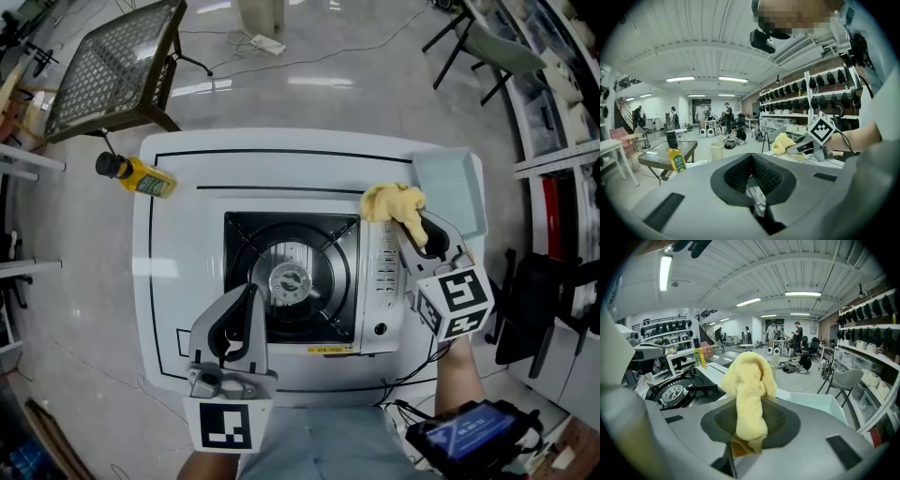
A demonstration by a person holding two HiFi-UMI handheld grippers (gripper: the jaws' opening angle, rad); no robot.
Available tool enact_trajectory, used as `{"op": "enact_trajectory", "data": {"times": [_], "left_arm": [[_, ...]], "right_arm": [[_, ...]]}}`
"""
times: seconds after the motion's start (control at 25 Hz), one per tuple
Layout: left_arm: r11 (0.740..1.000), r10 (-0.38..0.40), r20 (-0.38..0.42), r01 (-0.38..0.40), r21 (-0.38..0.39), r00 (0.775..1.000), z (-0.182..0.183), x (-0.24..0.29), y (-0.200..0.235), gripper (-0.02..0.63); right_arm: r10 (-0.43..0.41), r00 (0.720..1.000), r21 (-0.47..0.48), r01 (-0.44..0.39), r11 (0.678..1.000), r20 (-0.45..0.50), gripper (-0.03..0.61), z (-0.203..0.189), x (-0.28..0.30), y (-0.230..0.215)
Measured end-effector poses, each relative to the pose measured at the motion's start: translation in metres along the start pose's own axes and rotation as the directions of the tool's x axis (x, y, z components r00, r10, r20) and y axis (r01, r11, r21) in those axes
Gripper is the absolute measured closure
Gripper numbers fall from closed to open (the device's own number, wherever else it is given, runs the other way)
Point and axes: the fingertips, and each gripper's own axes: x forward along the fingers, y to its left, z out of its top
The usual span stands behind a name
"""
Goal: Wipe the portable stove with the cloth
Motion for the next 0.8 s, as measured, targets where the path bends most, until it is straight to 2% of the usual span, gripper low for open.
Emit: {"op": "enact_trajectory", "data": {"times": [0.16,0.32,0.4,0.56,0.8], "left_arm": [[0.999,0.039,0.013,-0.039,-0.003,0.999,0.007,-0.014,0.010,0.595],[0.997,0.079,0.057,-0.078,-0.013,0.995,0.023,-0.031,0.011,0.595],[0.996,0.092,0.076,-0.092,-0.001,0.993,0.030,-0.042,0.006,0.595],[0.992,0.126,0.109,-0.128,0.012,0.986,0.040,-0.060,-0.012,0.595],[0.988,0.153,0.118,-0.155,0.009,0.981,0.031,-0.065,-0.040,0.595]], "right_arm": [[-0.006,1.000,-0.045,0.007,0.999,0.024,0.454,0.028,0.008,-0.006],[-0.031,0.996,-0.159,0.045,0.986,0.086,0.454,0.073,-0.007,-0.010],[-0.038,0.994,-0.206,0.058,0.977,0.101,0.454,0.084,-0.022,-0.010],[-0.035,0.994,-0.246,0.060,0.967,0.104,0.454,0.079,-0.052,-0.017],[-0.067,0.997,-0.311,0.074,0.947,0.033,0.454,0.038,-0.078,-0.041]]}}
